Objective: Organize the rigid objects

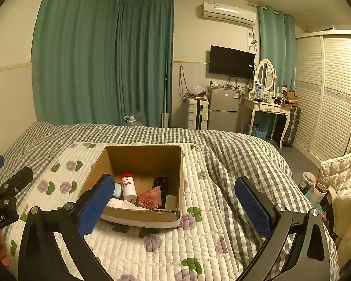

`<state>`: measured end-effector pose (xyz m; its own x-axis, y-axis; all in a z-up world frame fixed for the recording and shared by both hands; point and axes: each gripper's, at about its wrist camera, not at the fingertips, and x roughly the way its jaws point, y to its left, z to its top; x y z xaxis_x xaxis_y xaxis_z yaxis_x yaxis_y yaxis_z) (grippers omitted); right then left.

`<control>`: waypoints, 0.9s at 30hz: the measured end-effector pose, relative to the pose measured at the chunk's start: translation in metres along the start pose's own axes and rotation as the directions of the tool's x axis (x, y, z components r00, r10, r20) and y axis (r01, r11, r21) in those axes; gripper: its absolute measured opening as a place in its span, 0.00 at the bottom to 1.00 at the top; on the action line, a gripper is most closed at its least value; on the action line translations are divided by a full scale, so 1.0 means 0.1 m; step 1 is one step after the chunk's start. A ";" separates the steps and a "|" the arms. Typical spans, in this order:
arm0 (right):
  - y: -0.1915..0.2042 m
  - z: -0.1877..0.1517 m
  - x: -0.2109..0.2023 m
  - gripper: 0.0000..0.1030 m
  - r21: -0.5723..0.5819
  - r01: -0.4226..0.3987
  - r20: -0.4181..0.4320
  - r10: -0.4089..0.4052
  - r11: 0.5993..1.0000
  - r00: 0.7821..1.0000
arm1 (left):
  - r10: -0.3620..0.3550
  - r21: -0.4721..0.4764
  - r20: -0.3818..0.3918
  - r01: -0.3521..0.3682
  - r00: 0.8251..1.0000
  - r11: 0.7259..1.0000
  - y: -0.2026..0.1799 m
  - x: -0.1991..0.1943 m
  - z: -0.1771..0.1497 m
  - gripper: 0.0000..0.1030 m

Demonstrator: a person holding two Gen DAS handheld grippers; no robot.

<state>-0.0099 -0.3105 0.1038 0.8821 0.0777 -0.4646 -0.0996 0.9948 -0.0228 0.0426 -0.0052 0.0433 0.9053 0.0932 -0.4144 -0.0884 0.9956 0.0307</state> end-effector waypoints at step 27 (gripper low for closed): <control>0.10 -0.09 0.07 1.00 -0.017 -0.002 -0.031 0.002 1.000 1.000 | -0.026 0.008 -0.025 0.027 0.999 1.000 -0.02 0.04 -0.01 1.00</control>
<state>-0.0085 -0.3007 0.0925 0.8674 0.0775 -0.4915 -0.1094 0.9933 -0.0364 0.0461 -0.0066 0.0409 0.8966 0.0665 -0.4378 -0.0607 0.9978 0.0272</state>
